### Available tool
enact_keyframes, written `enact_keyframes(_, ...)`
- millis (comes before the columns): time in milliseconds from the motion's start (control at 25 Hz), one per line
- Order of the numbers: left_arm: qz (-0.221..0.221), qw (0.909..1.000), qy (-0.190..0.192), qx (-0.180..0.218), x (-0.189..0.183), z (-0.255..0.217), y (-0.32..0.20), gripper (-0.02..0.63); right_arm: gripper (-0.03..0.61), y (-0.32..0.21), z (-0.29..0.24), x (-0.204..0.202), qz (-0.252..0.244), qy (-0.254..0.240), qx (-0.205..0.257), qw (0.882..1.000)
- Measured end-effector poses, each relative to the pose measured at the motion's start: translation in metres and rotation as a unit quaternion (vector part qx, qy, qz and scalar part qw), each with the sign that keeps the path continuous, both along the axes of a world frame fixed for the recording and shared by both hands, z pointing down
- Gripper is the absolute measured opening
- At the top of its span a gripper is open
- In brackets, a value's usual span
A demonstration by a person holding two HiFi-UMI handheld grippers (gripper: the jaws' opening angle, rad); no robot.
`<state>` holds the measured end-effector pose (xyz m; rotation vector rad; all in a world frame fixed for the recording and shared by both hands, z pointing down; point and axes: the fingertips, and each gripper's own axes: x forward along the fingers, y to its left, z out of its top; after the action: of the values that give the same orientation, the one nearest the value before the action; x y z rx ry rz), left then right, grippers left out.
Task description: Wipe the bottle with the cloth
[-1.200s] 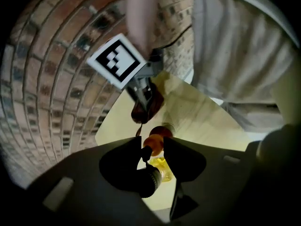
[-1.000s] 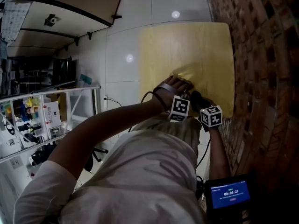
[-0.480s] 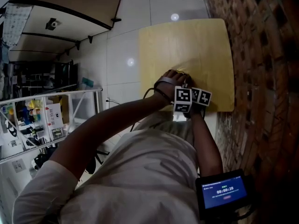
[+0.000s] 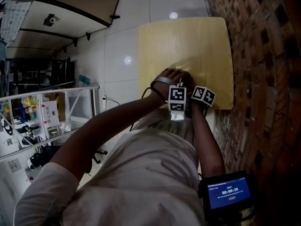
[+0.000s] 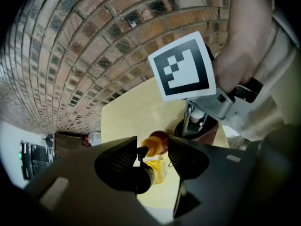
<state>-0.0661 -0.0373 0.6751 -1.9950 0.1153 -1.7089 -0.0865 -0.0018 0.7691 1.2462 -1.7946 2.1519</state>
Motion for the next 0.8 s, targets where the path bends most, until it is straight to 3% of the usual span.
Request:
enact_keyframes(120,-0.004,0.9991,0.040,0.011,0.003,-0.013,0.005,0.259,0.080,0.013,-0.013,0.020,-0.035,0.044,0.027,0.998)
enact_keyframes(240,-0.026,0.9942,0.100,0.028,0.007,-0.044,0.006,0.267,0.081,0.025,-0.025,0.043,-0.081,0.123,0.063,0.987)
enact_keyframes(440,-0.123,0.9733,0.193,0.021,-0.014,-0.076,0.008,0.272,0.081,0.028,-0.050,0.072,-0.113,0.222,0.133,0.959)
enact_keyframes(600,-0.214,0.9413,0.261,-0.010,-0.042,-0.087,0.015,0.272,0.083,0.020,-0.081,0.083,-0.123,0.262,0.204,0.935)
enact_keyframes(800,-0.327,0.8792,0.341,-0.063,-0.088,-0.099,0.042,0.250,0.083,0.021,-0.127,0.100,-0.088,0.300,0.256,0.915)
